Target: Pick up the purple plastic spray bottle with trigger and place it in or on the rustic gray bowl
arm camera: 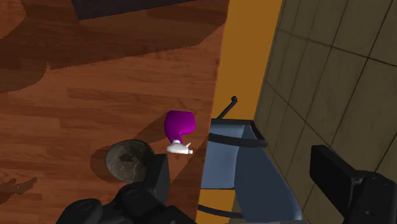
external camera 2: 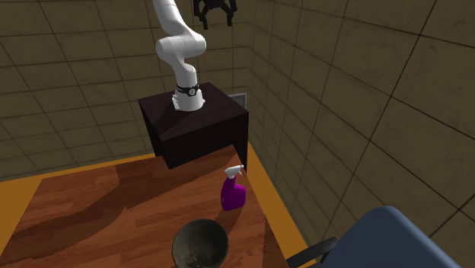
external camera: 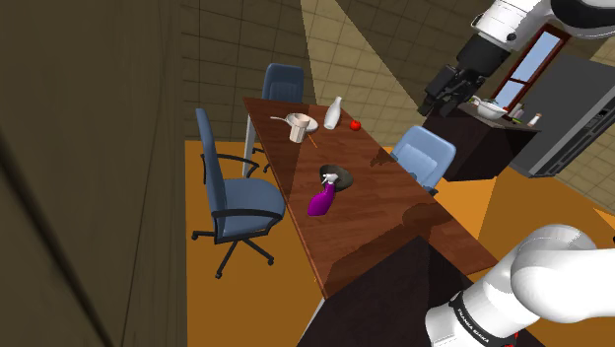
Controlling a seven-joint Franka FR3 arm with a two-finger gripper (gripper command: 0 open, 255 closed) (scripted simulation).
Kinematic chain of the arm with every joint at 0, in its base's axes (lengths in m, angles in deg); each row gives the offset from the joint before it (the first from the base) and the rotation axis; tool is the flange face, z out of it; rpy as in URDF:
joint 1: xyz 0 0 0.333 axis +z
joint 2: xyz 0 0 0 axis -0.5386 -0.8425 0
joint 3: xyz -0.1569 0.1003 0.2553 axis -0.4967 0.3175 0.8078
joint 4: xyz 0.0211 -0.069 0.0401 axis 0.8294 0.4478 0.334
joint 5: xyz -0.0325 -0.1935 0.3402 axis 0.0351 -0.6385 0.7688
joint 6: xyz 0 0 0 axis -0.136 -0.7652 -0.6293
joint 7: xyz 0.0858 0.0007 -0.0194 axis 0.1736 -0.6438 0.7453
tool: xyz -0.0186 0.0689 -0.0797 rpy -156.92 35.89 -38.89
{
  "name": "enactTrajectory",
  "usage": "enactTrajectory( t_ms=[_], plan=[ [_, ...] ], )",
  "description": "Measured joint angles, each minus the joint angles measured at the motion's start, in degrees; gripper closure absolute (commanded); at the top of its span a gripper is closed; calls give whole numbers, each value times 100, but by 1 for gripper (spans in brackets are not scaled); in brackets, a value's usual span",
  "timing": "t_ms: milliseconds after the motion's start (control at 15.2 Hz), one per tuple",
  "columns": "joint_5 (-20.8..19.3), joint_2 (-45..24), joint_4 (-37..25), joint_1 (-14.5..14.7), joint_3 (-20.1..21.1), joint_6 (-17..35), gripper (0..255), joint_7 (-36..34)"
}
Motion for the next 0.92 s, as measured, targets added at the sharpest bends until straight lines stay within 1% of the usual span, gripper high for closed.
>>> enactTrajectory(
  t_ms=[132, 264, 726, 924],
  plan=[
    [-34, -78, 4, 12, -29, 43, 0, 89],
    [-127, -329, 92, 63, -85, 246, 0, 358],
    [-565, -1601, 30, 207, -349, 924, 0, 1531],
    [-751, -2279, -142, 255, -417, 1217, 0, 1994]
  ],
)
